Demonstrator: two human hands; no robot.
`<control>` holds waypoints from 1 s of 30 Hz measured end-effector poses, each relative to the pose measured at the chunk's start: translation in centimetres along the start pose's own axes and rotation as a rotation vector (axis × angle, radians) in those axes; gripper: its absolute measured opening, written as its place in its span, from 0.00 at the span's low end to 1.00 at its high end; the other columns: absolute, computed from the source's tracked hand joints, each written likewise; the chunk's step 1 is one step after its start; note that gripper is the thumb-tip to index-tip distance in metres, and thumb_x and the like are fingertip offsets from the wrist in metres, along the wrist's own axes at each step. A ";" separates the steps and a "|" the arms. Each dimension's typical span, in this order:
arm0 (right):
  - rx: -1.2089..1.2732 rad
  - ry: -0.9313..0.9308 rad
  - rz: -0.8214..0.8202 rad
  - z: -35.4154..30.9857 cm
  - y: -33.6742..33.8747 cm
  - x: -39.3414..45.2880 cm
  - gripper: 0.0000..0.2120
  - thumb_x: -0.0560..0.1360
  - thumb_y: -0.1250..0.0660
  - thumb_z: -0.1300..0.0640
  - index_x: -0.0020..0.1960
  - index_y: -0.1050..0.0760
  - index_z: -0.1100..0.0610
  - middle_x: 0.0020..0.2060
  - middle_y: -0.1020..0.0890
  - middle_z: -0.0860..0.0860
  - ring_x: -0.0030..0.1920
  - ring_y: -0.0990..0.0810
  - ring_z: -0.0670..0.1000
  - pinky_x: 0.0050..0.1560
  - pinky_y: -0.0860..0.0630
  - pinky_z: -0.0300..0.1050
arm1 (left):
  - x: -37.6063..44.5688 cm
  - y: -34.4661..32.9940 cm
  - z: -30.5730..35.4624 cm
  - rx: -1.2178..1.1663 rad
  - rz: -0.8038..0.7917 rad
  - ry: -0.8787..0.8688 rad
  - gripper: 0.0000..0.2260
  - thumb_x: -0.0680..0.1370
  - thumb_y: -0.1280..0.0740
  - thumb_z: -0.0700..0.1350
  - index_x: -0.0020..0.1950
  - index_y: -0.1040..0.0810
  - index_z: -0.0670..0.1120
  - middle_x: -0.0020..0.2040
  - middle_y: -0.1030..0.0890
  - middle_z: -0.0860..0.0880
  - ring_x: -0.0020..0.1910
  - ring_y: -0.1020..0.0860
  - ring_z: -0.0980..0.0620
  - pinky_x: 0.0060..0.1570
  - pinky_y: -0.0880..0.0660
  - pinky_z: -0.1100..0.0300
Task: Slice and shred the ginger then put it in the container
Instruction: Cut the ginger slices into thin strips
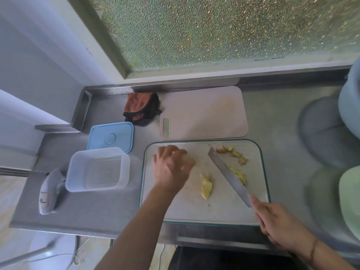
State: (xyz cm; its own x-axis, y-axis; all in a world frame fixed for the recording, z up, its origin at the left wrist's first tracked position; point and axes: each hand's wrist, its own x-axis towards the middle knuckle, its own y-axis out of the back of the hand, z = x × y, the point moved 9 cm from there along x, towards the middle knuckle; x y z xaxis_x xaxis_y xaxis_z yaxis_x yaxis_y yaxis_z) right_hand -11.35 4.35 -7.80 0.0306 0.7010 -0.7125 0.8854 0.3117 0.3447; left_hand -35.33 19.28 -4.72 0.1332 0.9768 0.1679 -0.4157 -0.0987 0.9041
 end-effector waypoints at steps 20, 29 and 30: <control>-0.011 -0.015 -0.004 -0.1 0.0 0.0 0.27 0.74 0.49 0.35 0.27 0.37 0.54 0.18 0.34 0.49 0.18 0.37 0.42 0.22 0.39 0.33 | -2.0 0.1 -1.1 0.089 -0.158 -0.247 0.09 0.70 0.25 0.55 0.45 0.14 0.52 0.48 0.20 0.52 0.50 0.26 0.44 0.48 0.27 0.46; 0.012 -0.024 -0.015 -0.1 -0.1 0.0 0.27 0.73 0.50 0.34 0.27 0.37 0.54 0.18 0.36 0.48 0.17 0.39 0.42 0.20 0.41 0.31 | -1.2 1.0 -2.4 -0.098 -0.083 -0.075 0.04 0.72 0.27 0.42 0.45 0.14 0.47 0.40 0.17 0.51 0.38 0.21 0.45 0.44 0.26 0.49; 0.012 -0.028 -0.018 -0.1 -0.1 0.0 0.27 0.73 0.50 0.34 0.27 0.37 0.54 0.18 0.36 0.48 0.17 0.39 0.42 0.20 0.41 0.31 | -1.1 1.2 -2.1 -0.068 -0.057 -0.099 0.05 0.71 0.27 0.40 0.45 0.14 0.47 0.41 0.17 0.50 0.37 0.21 0.44 0.43 0.25 0.49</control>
State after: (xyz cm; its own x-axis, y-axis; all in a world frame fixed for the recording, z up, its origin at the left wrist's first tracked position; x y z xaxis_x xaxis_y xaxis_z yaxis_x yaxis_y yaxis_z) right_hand -11.49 4.31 -7.78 0.0270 0.6772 -0.7353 0.8915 0.3164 0.3241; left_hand -37.90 18.47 -4.70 0.2454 0.9564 0.1584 -0.4647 -0.0273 0.8850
